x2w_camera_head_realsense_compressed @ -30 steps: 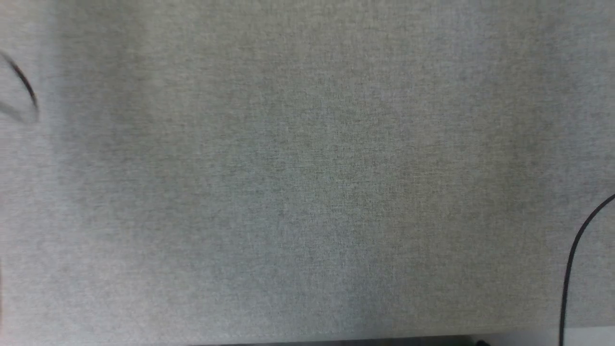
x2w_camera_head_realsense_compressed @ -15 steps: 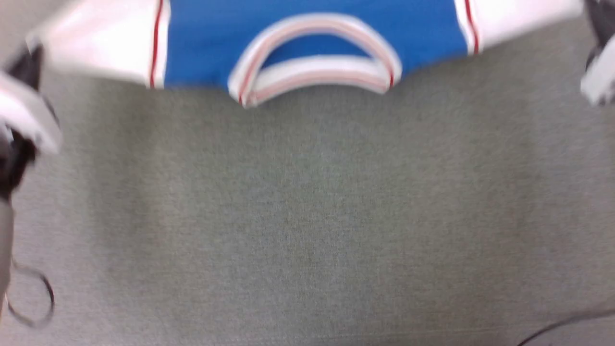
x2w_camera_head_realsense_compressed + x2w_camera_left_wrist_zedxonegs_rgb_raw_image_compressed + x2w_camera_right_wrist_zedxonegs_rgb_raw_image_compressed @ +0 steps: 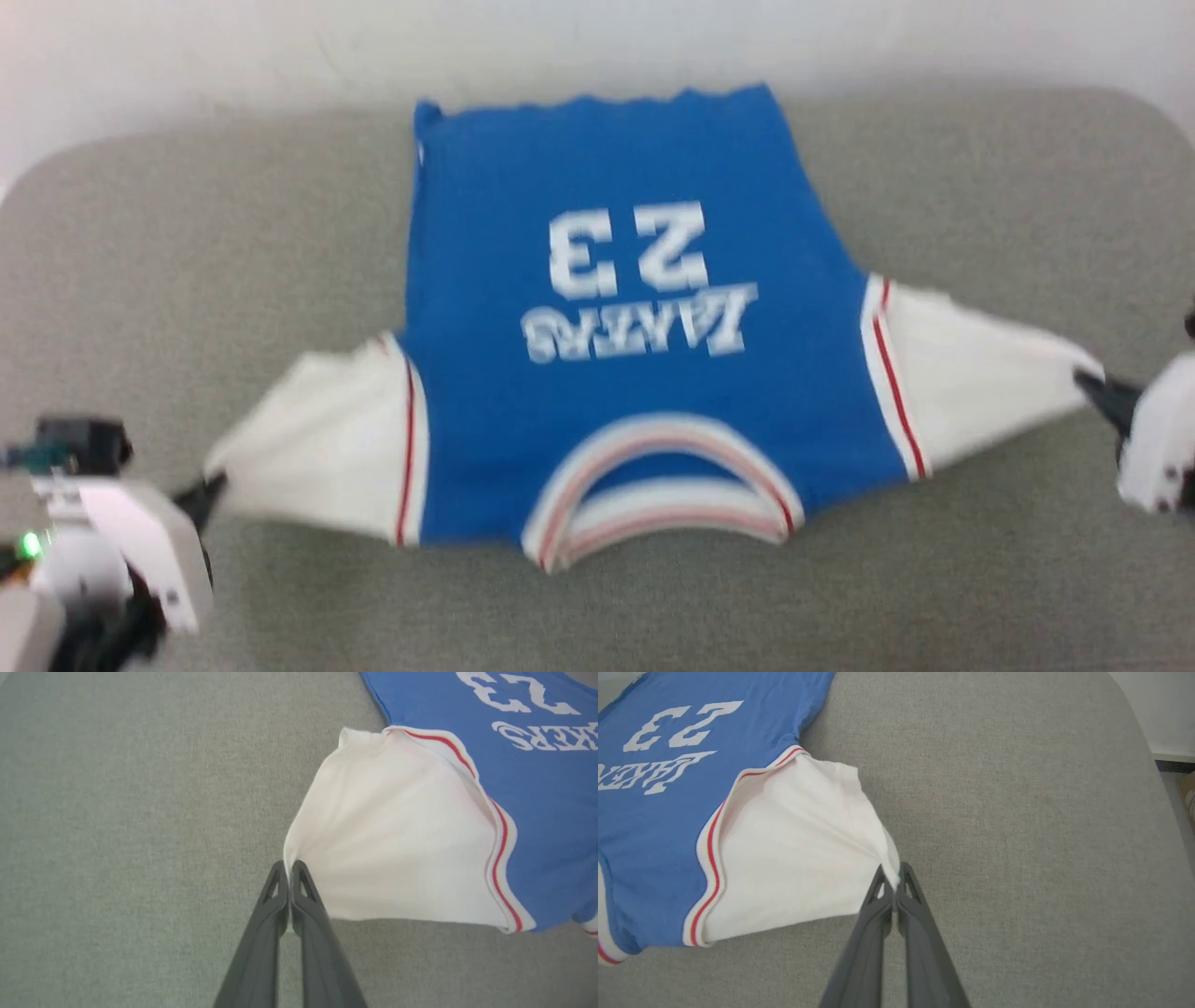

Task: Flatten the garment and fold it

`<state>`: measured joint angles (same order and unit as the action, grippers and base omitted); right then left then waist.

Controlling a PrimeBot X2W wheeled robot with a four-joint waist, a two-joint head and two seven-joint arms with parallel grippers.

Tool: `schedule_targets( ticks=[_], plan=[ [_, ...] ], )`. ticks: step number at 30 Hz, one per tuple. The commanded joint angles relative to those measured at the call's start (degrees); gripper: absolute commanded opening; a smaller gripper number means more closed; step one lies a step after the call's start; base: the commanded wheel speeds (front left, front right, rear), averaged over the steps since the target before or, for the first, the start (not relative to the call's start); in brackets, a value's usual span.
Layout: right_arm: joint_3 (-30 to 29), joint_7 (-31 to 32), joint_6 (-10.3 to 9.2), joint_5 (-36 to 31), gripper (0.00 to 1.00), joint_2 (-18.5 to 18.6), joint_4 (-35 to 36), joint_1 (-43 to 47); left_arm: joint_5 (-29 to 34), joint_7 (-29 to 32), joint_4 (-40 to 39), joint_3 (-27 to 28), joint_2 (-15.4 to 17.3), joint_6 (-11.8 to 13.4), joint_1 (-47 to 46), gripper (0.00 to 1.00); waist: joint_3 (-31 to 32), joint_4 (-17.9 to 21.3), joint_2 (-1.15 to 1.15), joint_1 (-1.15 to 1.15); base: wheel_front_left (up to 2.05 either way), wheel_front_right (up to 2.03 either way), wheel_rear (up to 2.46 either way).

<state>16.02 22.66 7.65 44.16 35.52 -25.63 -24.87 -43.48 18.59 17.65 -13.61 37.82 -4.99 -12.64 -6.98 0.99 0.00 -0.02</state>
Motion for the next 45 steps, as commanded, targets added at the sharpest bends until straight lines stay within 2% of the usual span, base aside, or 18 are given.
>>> schedule_targets(
  ticks=[1,7,10,14,19,20,21,28,32,35,38,40,43,45],
  plan=[
    [-1.7,1.8,-0.16,0.9,0.0,1.7,1.9,3.7,-1.4,1.0,-3.0,0.9,1.0,1.7,4.3,0.0,4.7,-0.3,0.0,0.02,0.0,0.0,0.0],
    [-7.4,7.7,-0.16,2.4,0.0,2.8,9.3,15.2,-4.5,4.4,-13.6,2.4,2.4,6.2,16.9,0.0,5.5,-0.9,0.0,0.02,0.0,0.0,0.0],
    [-9.1,9.9,-0.16,2.2,0.0,2.2,11.3,18.5,-5.2,5.1,-16.3,2.3,2.3,7.1,20.0,0.0,5.3,-1.0,0.0,0.02,0.0,0.0,0.0],
    [-11.9,13.3,-0.16,0.6,0.0,0.0,14.6,23.8,-6.7,6.2,-20.4,0.8,0.2,8.3,23.9,0.0,4.6,-1.5,0.0,0.02,0.0,0.0,0.0],
    [-14.6,15.7,-0.16,-2.6,0.0,-3.2,16.9,27.3,-6.6,5.1,-21.4,-0.8,-2.7,9.1,24.0,0.0,2.8,-2.8,0.0,0.02,0.0,0.0,0.0],
    [-15.4,15.9,-0.16,-3.3,0.35,-3.6,17.4,27.3,-6.5,4.9,-21.5,-1.1,-3.3,9.1,23.7,0.0,2.3,-3.1,0.0,0.02,0.0,0.0,0.0],
    [-16.5,16.4,-0.16,-4.5,1.0,-4.1,18.6,26.8,-6.3,4.6,-21.8,-1.7,-4.2,9.2,23.0,0.0,1.2,-3.7,0.0,0.02,0.0,0.0,0.0],
    [-19.1,17.8,-0.16,-5.5,1.0,-4.8,23.4,21.3,-5.8,3.9,-24.7,-2.7,-6.1,9.8,21.3,0.0,-3.8,-6.3,0.0,0.02,0.0,0.0,0.0],
    [-19.9,17.1,-0.16,-7.8,1.0,-4.8,26.4,13.8,-5.2,2.4,-26.6,-3.6,-8.4,10.3,20.3,0.0,-9.2,-8.7,0.0,0.02,0.0,0.0,0.0],
    [-19.5,19.3,-0.16,-9.0,1.0,-4.7,28.0,7.4,-4.1,0.6,-28.3,-4.8,-10.2,10.1,19.3,0.0,-14.3,-11.0,0.0,0.02,0.0,0.0,0.0],
    [-17.8,21.8,-0.16,-11.8,1.0,-2.5,28.8,0.2,-2.3,-1.4,-30.1,-5.8,-11.9,10.5,17.9,0.0,-18.9,-13.4,0.0,0.02,0.0,0.0,0.0],
    [-16.5,23.5,-0.16,-13.3,1.0,-1.2,27.7,-4.9,-1.3,-2.6,-31.2,-6.7,-13.3,10.6,17.0,0.0,-21.8,-15.0,0.0,0.02,0.0,0.0,0.0],
    [-16.6,27.2,-0.16,-13.1,1.0,-2.1,23.2,-13.3,0.5,-3.2,-32.3,-9.1,-14.8,10.3,15.6,0.0,-25.5,-17.7,0.0,0.02,0.0,0.0,0.0],
    [-15.3,29.8,-0.16,-14.6,1.0,-1.0,20.2,-18.8,1.6,-3.5,-32.7,-10.7,-15.7,10.0,14.5,0.0,-27.6,-19.4,0.0,0.02,0.0,0.0,0.0]
  ],
)
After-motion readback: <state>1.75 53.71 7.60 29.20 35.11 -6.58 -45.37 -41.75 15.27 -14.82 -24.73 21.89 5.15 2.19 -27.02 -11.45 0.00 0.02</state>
